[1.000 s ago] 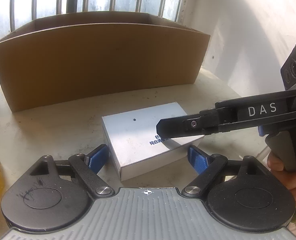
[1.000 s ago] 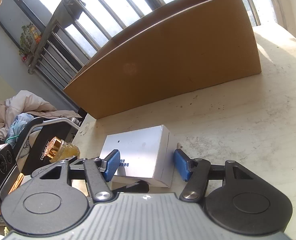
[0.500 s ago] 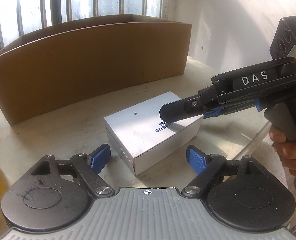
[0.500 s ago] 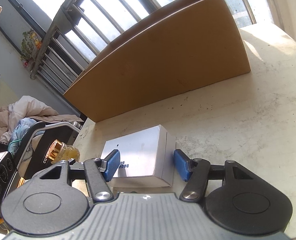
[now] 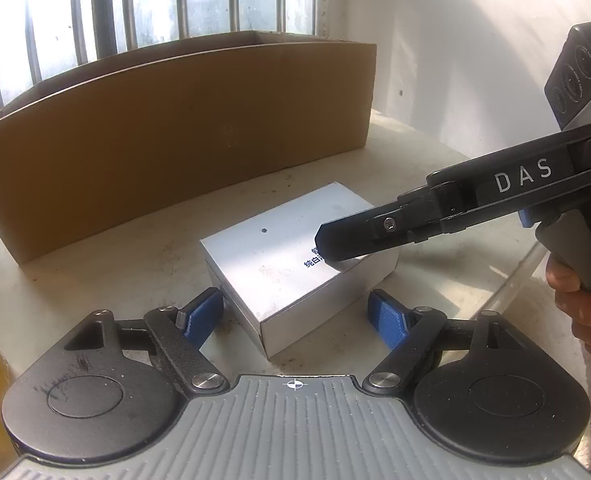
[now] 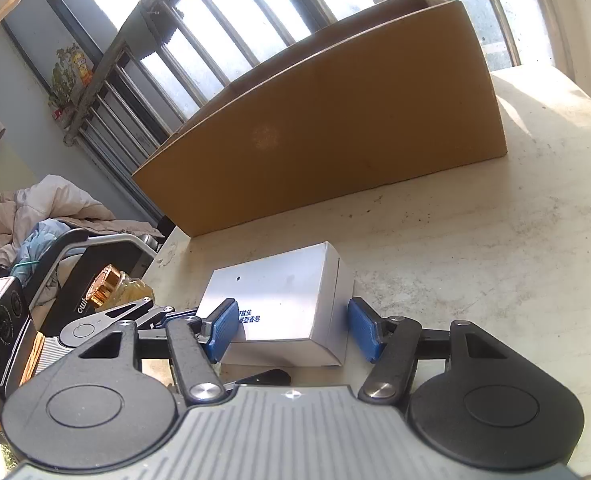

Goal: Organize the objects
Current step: 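Lift the white box with the right gripper above the table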

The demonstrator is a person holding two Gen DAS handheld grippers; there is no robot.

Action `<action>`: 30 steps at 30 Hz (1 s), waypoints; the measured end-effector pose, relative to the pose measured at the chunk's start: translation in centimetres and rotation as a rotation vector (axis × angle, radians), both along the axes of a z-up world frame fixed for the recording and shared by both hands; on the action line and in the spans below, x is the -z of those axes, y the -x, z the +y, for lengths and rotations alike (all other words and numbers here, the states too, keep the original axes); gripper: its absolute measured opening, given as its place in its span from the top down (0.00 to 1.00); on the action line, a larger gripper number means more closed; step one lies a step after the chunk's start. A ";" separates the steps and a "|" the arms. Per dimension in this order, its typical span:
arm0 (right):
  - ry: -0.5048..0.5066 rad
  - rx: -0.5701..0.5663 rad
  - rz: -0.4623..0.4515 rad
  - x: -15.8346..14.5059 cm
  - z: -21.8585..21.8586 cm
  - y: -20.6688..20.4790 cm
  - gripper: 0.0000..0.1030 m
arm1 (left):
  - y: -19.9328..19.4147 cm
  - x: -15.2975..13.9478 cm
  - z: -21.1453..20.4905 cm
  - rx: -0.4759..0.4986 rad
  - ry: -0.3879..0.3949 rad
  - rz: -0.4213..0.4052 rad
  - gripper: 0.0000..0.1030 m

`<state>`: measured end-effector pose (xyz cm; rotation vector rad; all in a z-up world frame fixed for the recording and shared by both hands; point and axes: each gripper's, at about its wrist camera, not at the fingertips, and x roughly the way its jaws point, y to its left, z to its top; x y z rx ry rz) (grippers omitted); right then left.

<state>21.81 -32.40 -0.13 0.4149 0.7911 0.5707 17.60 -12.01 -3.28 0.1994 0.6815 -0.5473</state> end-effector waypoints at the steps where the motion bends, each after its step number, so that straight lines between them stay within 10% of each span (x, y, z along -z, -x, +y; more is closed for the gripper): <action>1: -0.003 0.000 -0.001 0.0 -0.1 0.0 0.38 | 0.1 0.0 0.1 0.003 0.002 0.006 0.18; 30: 0.014 0.086 -0.013 -0.5 1.0 0.8 0.37 | -0.1 -1.1 0.5 -0.059 0.059 0.010 0.22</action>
